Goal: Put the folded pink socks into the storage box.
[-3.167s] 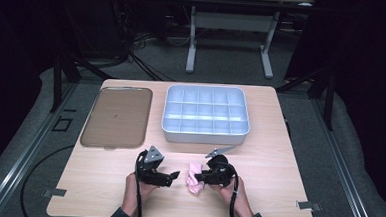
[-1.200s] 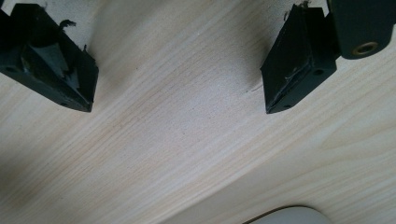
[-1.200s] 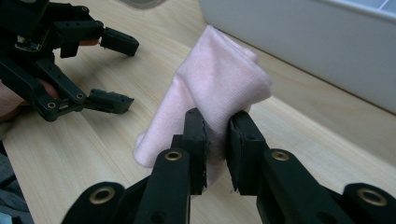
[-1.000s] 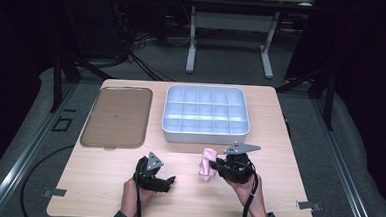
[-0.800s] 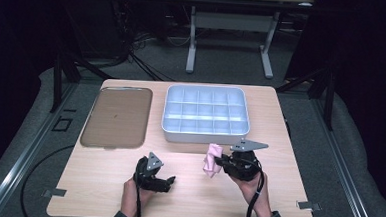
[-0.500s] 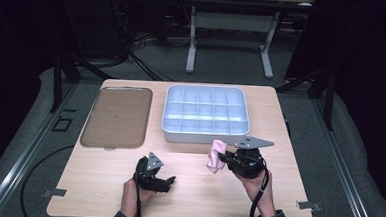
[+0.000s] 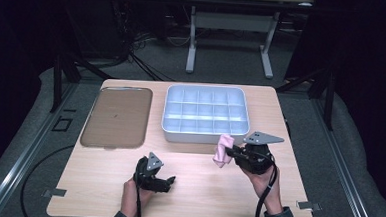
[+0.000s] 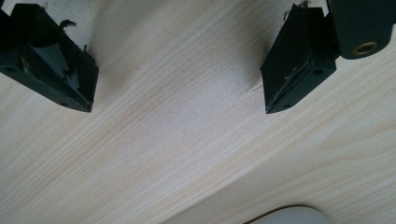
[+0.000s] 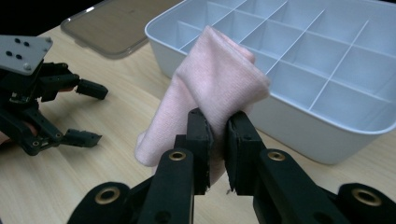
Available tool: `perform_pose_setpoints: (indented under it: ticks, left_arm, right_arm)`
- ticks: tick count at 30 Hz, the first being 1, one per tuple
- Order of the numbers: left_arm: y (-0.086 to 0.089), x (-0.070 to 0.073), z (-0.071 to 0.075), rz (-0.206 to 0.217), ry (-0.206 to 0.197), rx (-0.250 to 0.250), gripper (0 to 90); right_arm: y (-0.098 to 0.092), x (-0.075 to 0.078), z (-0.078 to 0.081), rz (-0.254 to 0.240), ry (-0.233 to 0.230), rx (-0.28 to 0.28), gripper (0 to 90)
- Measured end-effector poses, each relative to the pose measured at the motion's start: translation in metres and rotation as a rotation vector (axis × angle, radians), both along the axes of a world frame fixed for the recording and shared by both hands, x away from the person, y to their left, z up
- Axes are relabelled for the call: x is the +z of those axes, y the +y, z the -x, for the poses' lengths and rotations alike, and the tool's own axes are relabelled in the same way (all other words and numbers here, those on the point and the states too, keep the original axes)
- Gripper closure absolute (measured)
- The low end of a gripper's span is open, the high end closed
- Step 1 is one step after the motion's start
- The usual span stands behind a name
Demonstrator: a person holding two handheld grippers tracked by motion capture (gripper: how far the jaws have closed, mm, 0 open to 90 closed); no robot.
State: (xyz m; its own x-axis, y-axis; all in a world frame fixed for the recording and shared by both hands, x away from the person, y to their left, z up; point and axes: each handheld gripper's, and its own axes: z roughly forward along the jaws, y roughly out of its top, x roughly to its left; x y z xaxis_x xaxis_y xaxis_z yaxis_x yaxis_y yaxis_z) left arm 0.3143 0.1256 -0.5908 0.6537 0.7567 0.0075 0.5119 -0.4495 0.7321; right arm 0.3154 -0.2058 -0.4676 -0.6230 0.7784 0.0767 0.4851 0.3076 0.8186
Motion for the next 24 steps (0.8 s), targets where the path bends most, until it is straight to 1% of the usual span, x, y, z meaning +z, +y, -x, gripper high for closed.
perform_pose_setpoints:
  ticks: [1, 2, 5, 8, 12, 15, 19, 24]
  left_arm:
    - [0.0, 0.0, 0.0, 0.0, 0.0, 0.0, 10.6]
    - [0.0, 0.0, 0.0, 0.0, 0.001, 0.0, 10.6]
    - [0.0, 0.0, 0.0, 0.0, 0.0, 0.0, 10.6]
    - [0.0, 0.0, 0.0, 0.0, -0.001, 0.0, 10.6]
    - [0.0, 0.0, 0.0, 0.002, 0.0, -0.003, 10.8]
    - [0.0, 0.0, 0.0, 0.002, 0.0, -0.003, 10.8]
    - [0.0, 0.0, 0.0, 0.002, 0.0, -0.003, 10.8]
    - [0.0, 0.0, 0.0, 0.002, 0.0, -0.002, 10.9]
  right_arm:
    - [0.0, 0.0, 0.0, 0.0, 0.0, 0.0, 81.0]
    - [-0.004, 0.004, -0.001, -0.01, -0.012, -0.012, 81.0]
    - [-0.009, 0.009, -0.001, 0.0, -0.027, -0.023, 81.0]
    - [-0.013, 0.014, -0.002, -0.001, -0.032, -0.031, 81.0]
    - [-0.022, 0.021, -0.007, -0.017, -0.039, -0.055, 81.0]
    - [-0.025, 0.025, -0.01, -0.01, -0.041, -0.06, 81.0]
    - [-0.028, 0.025, -0.016, 0.0, -0.035, -0.067, 81.0]
    - [-0.028, 0.027, -0.02, -0.003, -0.038, -0.082, 81.0]
